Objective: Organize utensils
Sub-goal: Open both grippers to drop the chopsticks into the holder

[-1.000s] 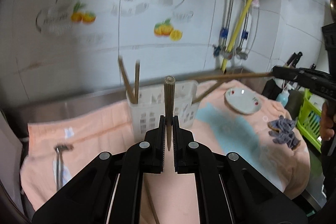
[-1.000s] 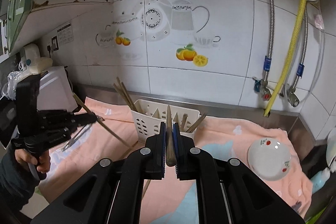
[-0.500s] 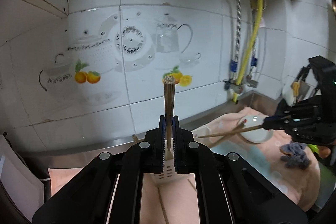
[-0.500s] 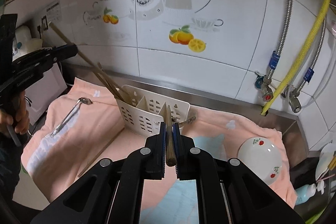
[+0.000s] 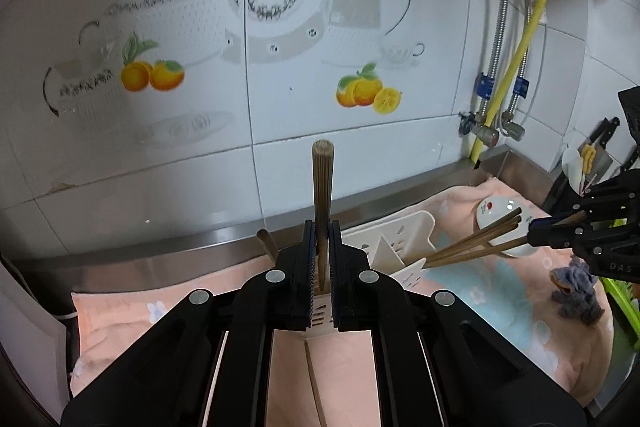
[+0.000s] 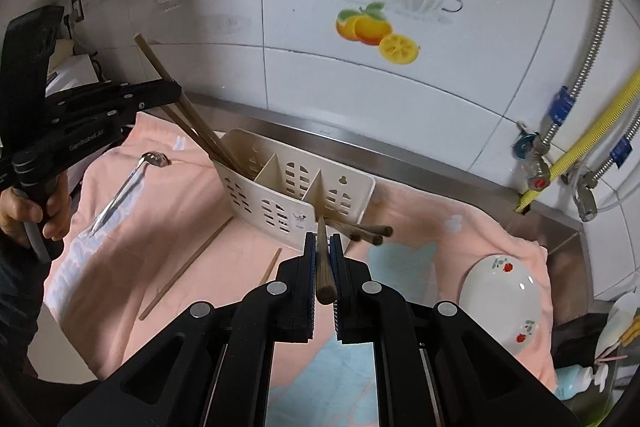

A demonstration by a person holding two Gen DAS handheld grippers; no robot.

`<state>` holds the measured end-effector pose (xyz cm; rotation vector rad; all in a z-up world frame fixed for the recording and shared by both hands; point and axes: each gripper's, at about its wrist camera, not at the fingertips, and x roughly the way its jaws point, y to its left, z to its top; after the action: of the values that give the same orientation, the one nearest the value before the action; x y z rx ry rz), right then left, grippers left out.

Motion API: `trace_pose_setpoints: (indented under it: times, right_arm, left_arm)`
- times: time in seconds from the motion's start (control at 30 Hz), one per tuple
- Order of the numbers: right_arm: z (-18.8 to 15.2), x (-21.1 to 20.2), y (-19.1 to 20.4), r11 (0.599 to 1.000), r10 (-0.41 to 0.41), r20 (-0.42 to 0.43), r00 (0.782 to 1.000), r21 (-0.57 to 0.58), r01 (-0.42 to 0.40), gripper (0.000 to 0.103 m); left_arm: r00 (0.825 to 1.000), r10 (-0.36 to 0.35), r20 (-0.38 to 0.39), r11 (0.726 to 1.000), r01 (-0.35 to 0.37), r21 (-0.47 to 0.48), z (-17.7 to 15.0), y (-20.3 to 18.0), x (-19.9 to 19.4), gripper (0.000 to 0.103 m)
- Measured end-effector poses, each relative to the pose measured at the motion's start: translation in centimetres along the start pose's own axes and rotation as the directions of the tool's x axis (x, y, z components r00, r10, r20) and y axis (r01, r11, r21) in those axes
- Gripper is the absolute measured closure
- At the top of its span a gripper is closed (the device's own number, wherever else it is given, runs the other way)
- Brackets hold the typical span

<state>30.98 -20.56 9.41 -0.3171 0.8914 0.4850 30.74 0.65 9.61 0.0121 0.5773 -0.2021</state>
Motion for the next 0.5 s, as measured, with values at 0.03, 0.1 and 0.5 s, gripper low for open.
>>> trace_pose_setpoints:
  times: [0.03,0.1,0.5]
  right_arm:
    - [0.2,0.3,0.0,1.000,-0.002,-0.004,1.000,0.000,0.002,0.096]
    - [0.5,0.8,-0.1,1.000,0.002,-0.007,1.000,0.011,-0.002,0.096]
    - [0.4,0.0,-0.6,0.998,0.001,0.100,0.995,0.063,-0.007,0.085]
  left_arm:
    - [1.000,0.001,0.003,1.000,-0.001,0.002,0.0,0.0,0.1,0.097]
    - [1.000,-0.002,0.002,1.000,0.002,0.001,0.0,-0.1,0.0,0.097]
    - [0.999,0.000,0.043,1.000,0.000,0.011,0.2,-0.5,-1.5,0.093]
